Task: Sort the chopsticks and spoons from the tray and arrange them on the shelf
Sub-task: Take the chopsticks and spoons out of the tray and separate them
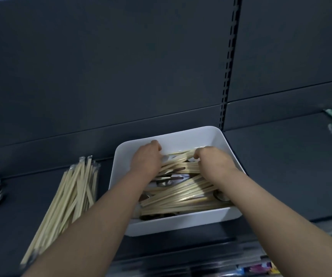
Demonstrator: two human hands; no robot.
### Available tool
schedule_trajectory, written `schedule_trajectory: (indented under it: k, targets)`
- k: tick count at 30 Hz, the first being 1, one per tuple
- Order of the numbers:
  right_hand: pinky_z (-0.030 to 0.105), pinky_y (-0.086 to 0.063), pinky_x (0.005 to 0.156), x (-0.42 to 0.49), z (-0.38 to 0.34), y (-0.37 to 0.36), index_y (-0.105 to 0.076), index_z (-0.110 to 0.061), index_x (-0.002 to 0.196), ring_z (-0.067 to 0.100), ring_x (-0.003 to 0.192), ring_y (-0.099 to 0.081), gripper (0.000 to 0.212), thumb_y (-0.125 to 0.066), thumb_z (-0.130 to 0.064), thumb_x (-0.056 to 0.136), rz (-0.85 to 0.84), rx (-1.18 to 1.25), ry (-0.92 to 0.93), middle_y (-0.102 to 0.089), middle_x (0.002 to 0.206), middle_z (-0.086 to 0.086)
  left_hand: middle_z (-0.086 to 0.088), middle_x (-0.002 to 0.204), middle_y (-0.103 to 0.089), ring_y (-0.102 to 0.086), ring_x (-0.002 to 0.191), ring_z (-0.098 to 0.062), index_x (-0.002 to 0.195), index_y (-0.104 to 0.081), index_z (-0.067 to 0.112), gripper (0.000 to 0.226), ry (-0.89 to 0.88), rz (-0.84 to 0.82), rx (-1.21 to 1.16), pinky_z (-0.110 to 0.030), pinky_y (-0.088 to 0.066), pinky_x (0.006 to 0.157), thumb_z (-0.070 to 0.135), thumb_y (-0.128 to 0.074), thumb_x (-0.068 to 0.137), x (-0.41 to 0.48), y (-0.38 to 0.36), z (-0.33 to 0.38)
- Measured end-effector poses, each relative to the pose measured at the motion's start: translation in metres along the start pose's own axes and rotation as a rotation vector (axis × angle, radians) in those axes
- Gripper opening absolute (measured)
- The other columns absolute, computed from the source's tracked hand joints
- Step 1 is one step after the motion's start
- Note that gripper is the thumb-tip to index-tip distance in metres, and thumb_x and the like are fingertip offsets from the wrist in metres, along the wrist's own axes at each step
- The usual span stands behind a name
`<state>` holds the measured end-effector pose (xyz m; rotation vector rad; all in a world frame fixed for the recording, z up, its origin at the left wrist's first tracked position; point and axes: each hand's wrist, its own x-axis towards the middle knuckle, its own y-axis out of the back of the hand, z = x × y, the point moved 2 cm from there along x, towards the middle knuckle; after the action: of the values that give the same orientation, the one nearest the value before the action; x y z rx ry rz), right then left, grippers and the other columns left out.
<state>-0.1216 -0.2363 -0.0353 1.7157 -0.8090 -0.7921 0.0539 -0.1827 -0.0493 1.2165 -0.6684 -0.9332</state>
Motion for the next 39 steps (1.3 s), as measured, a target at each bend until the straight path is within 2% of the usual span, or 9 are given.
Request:
schedule_trajectory:
  k: [5,10,16,22,25,29,33,36,39]
  targets:
    - [0.033,-0.044,0.093,0.006,-0.012,-0.006,-0.06,-0.018,0.122,0.027,0.119,-0.054,0.035,-0.045,-0.009,0.091,-0.103,-0.115,0.029,-0.057,0.129,0.008,-0.003,0.122,-0.063,-0.054,0.115,-0.026,0.116,-0.064,0.02,0.028,0.008,-0.094,0.088,-0.033,-0.045,0.089,0.033,-0.048,0.097,-0.009,-0.013,-0.011]
    - [0.031,-0.043,0.092,-0.002,-0.012,-0.004,-0.058,-0.018,0.119,0.026,0.12,-0.051,0.03,-0.047,-0.012,0.091,-0.105,-0.192,0.049,-0.056,0.129,0.006,-0.006,0.112,-0.065,-0.057,0.108,-0.029,0.104,-0.064,0.018,0.02,0.01,-0.039,0.19,-0.034,-0.045,0.083,0.022,-0.049,0.092,-0.014,-0.014,-0.011]
    - [0.03,-0.041,0.079,-0.013,-0.008,0.008,-0.052,-0.013,0.12,0.027,0.116,-0.052,0.03,-0.046,-0.009,0.09,-0.066,-0.211,-0.026,-0.058,0.124,0.007,-0.006,0.098,-0.069,-0.061,0.092,-0.03,0.094,-0.051,0.017,0.005,0.046,0.102,-0.222,-0.039,-0.05,0.078,0.017,-0.046,0.095,-0.018,0.008,-0.008]
    - [0.028,-0.035,0.072,-0.036,-0.013,0.02,-0.053,-0.016,0.115,0.025,0.113,-0.048,0.032,-0.044,-0.006,0.086,0.047,-0.184,-0.106,-0.058,0.116,0.003,0.002,0.084,-0.069,-0.066,0.083,-0.022,0.081,-0.053,0.026,0.019,0.053,0.189,-0.695,-0.043,-0.055,0.079,0.012,-0.048,0.092,-0.029,0.025,-0.006]
    - [0.028,-0.036,0.071,-0.047,-0.029,0.021,-0.055,-0.018,0.113,0.027,0.105,-0.053,0.03,-0.042,-0.009,0.088,0.07,-0.091,-0.118,-0.06,0.115,0.004,-0.002,0.082,-0.069,-0.066,0.079,-0.024,0.081,-0.055,0.026,0.023,0.008,0.168,-0.839,-0.049,-0.057,0.079,0.01,-0.047,0.094,-0.038,0.032,-0.013]
    - [0.031,-0.037,0.065,-0.06,-0.056,0.021,-0.052,-0.016,0.105,0.028,0.083,-0.05,0.018,-0.04,-0.015,0.092,0.112,0.094,-0.173,-0.059,0.097,0.004,-0.007,0.09,-0.066,-0.063,0.075,-0.017,0.097,-0.057,0.011,0.014,0.022,0.14,-0.952,-0.044,-0.059,0.074,0.009,-0.043,0.1,-0.057,0.045,-0.028]
    - [0.033,-0.041,0.071,-0.061,-0.096,0.017,-0.055,-0.011,0.106,0.033,0.092,-0.054,0.021,-0.041,-0.021,0.094,0.18,0.357,-0.207,-0.062,0.106,0.009,-0.011,0.091,-0.064,-0.062,0.071,-0.017,0.093,-0.056,0.007,0.012,0.094,0.078,-1.046,-0.032,-0.056,0.055,0.009,-0.046,0.099,-0.068,0.053,-0.059]
    - [0.036,-0.045,0.075,-0.056,-0.139,0.003,-0.056,-0.008,0.107,0.034,0.096,-0.057,0.023,-0.042,-0.02,0.093,0.191,0.518,-0.19,-0.063,0.108,0.012,-0.016,0.083,-0.064,-0.061,0.065,-0.023,0.097,-0.06,0.0,0.006,0.045,-0.116,-1.103,-0.035,-0.054,0.06,0.001,-0.058,0.092,-0.08,0.052,-0.073]
    - [0.038,-0.049,0.072,-0.055,-0.167,-0.009,-0.054,-0.007,0.108,0.034,0.092,-0.06,0.023,-0.041,-0.015,0.091,0.216,0.6,-0.181,-0.064,0.105,0.013,-0.01,0.079,-0.066,-0.063,0.061,-0.018,0.097,-0.064,0.005,0.011,0.03,-0.201,-1.064,-0.029,-0.053,0.052,0.0,-0.065,0.088,-0.092,0.048,-0.08]
